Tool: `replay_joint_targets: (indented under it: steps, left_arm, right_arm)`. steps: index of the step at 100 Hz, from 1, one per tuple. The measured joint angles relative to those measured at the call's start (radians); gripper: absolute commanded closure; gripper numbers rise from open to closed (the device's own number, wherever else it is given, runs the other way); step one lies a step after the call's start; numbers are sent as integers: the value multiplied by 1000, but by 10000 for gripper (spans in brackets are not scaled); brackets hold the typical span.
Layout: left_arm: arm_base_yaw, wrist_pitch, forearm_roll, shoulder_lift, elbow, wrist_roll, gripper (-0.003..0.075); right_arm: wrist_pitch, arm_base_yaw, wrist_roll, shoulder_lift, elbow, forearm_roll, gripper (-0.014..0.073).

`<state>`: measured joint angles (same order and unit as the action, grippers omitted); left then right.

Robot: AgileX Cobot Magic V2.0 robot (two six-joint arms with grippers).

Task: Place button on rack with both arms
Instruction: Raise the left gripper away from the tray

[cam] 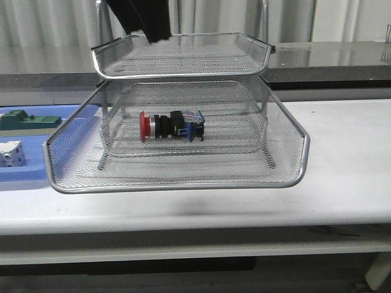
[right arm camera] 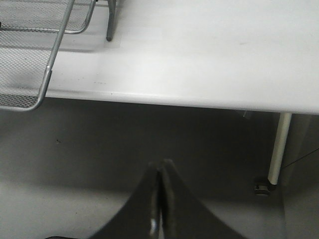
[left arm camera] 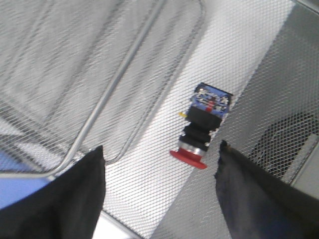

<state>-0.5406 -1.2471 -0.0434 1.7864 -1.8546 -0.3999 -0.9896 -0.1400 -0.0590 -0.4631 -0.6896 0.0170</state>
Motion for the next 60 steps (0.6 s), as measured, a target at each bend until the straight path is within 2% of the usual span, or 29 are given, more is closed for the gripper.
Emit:
replay_joint_targets:
  steps: [32,44,60]
  left_arm:
    - [178,-9,2,-149,0,66,265]
    - [237,-11,3,-199,2,79,292]
    - [295,44,3,-289,85,97,302]
  right_arm:
    - [0,0,0,0,0,0,661]
    - [0,0,0,0,0,0,661]
    - [0,0,0,0,0,0,661]
